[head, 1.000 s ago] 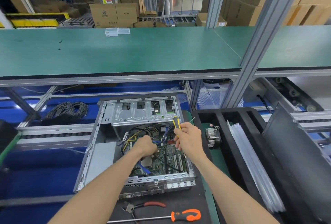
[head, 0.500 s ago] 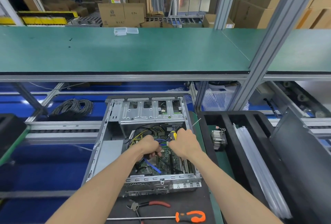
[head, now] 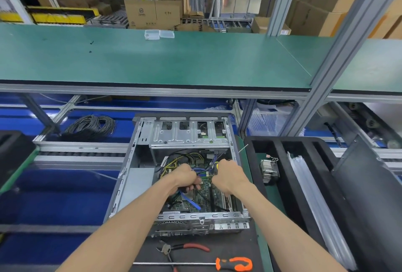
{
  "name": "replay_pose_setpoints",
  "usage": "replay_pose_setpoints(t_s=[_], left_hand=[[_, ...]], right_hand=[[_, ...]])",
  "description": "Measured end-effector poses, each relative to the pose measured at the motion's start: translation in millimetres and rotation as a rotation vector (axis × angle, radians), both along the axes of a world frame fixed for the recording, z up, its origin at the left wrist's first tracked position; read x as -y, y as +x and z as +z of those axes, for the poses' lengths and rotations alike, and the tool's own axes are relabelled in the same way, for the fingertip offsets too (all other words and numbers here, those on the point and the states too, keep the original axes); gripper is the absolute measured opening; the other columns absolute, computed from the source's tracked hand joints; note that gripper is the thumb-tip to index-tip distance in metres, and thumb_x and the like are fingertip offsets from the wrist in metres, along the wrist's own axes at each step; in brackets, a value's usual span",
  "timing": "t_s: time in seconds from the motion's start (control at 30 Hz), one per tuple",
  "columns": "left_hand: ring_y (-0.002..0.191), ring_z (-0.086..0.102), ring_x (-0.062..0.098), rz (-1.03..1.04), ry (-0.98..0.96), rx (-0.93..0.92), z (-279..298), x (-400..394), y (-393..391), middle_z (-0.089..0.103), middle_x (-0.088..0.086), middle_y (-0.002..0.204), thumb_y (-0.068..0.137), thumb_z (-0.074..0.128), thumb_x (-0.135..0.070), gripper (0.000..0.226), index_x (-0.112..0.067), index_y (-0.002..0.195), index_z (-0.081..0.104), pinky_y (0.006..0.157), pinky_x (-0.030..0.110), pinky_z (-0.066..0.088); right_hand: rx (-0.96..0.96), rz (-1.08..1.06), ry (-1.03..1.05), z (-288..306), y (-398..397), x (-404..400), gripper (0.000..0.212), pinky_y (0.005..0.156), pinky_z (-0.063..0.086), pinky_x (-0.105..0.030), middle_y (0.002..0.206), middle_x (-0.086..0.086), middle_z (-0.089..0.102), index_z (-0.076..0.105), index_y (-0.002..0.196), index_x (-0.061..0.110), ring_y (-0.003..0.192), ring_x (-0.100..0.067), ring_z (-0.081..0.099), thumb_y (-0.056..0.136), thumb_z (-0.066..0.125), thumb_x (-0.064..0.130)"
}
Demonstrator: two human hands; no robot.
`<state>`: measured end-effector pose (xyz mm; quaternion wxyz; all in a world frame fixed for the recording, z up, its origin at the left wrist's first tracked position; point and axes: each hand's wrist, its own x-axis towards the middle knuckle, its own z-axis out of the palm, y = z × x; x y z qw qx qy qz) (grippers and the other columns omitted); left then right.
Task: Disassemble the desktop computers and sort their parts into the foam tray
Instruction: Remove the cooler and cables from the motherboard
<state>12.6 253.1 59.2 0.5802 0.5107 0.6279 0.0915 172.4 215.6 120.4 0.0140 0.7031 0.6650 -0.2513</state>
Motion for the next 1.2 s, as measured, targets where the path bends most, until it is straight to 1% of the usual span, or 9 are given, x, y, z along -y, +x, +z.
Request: replay_pose_setpoints(t_s=[0.1, 0.2, 0.27, 0.67, 0.83, 0.93, 1.0, 1.1, 1.2], left_hand=[[0.051, 0.046, 0.011, -0.004, -0.004, 0.007, -2.1, -0.2, -0.3, 0.071, 0.015, 0.084, 0.097, 0.058, -0.004, 0.013, 0.002, 0.086, 0.061, 0.052, 0.026, 0.045], [0.049, 0.047, 0.01, -0.007, -0.002, 0.012, -3.2, -1.0, -0.3, 0.072, 0.015, 0.084, 0.097, 0.06, -0.006, 0.012, 0.0, 0.087, 0.06, 0.05, 0.025, 0.045], [0.047, 0.047, 0.009, 0.0, -0.001, 0.024, -4.4, -0.9, -0.6, 0.072, 0.013, 0.082, 0.097, 0.06, -0.006, 0.011, 0.0, 0.088, 0.059, 0.048, 0.024, 0.045], [0.048, 0.048, 0.007, 0.044, -0.029, 0.154, -11.0, 0.9, -6.2, 0.073, 0.008, 0.074, 0.094, 0.066, -0.008, 0.01, 0.0, 0.098, 0.061, 0.046, 0.02, 0.041], [0.052, 0.062, 0.016, 0.068, -0.039, 0.181, -10.9, 0.6, -5.1, 0.075, 0.017, 0.081, 0.095, 0.067, -0.011, 0.023, 0.008, 0.106, 0.06, 0.051, 0.028, 0.051], [0.056, 0.066, 0.023, 0.083, -0.076, 0.205, -11.3, 0.1, -4.7, 0.074, 0.024, 0.085, 0.094, 0.068, -0.014, 0.022, 0.008, 0.09, 0.064, 0.052, 0.029, 0.057], [0.065, 0.07, 0.029, 0.094, -0.106, 0.208, -11.2, -0.4, -4.8, 0.074, 0.027, 0.087, 0.095, 0.067, -0.016, 0.025, 0.009, 0.091, 0.068, 0.054, 0.029, 0.06], [0.057, 0.068, 0.028, 0.14, -0.118, 0.233, -11.0, -0.9, -4.9, 0.073, 0.029, 0.088, 0.093, 0.067, -0.012, 0.022, 0.01, 0.093, 0.068, 0.05, 0.028, 0.057], [0.058, 0.067, 0.029, 0.185, -0.107, 0.243, -12.6, -0.1, -3.6, 0.072, 0.031, 0.088, 0.092, 0.068, -0.01, 0.02, 0.01, 0.089, 0.07, 0.049, 0.028, 0.054]], right_hand=[[0.133, 0.101, -0.088, -7.2, -5.6, -6.8, 0.017, 0.07, 0.055, -0.034, 0.114, -0.016, 0.055, 0.053, 0.113, 0.004, 0.081, -0.03, 0.062, 0.096, 0.052, 0.005], [0.246, 0.182, -0.118, -22.1, -14.2, -14.8, 0.034, 0.078, 0.05, -0.036, 0.126, -0.019, 0.056, 0.052, 0.129, 0.0, 0.11, -0.036, 0.061, 0.095, 0.051, 0.0], [0.286, 0.203, -0.141, -31.5, -18.9, -19.9, 0.04, 0.087, 0.052, -0.038, 0.131, -0.021, 0.056, 0.049, 0.135, -0.003, 0.117, -0.037, 0.059, 0.095, 0.05, -0.001], [0.443, 0.182, -0.184, -78.2, -13.2, -30.3, 0.038, 0.096, 0.05, -0.032, 0.137, -0.01, 0.056, 0.049, 0.136, 0.007, 0.13, -0.024, 0.052, 0.099, 0.054, 0.011], [0.456, 0.189, -0.128, -76.2, -13.2, -28.4, 0.034, 0.096, 0.048, -0.03, 0.136, -0.009, 0.056, 0.05, 0.133, 0.008, 0.129, -0.022, 0.052, 0.1, 0.054, 0.014], [0.36, 0.17, -0.016, -61.3, -14.6, -20.0, 0.028, 0.091, 0.05, -0.033, 0.127, -0.011, 0.06, 0.056, 0.125, 0.005, 0.121, -0.026, 0.058, 0.099, 0.056, 0.016], [0.183, 0.118, -0.018, -51.9, -14.1, -9.6, 0.028, 0.085, 0.048, -0.035, 0.125, -0.016, 0.057, 0.054, 0.123, 0.003, 0.116, -0.031, 0.058, 0.101, 0.051, 0.02], [-0.123, 0.086, -0.247, -43.4, -11.9, 4.6, 0.022, 0.077, 0.047, -0.03, 0.112, -0.017, 0.058, 0.054, 0.11, 0.003, 0.096, -0.03, 0.06, 0.095, 0.043, 0.014], [-0.197, 0.106, -0.323, -41.6, -11.1, 12.2, 0.005, 0.06, 0.04, -0.028, 0.092, -0.006, 0.051, 0.045, 0.085, 0.011, 0.077, -0.022, 0.051, 0.088, 0.041, 0.012]])
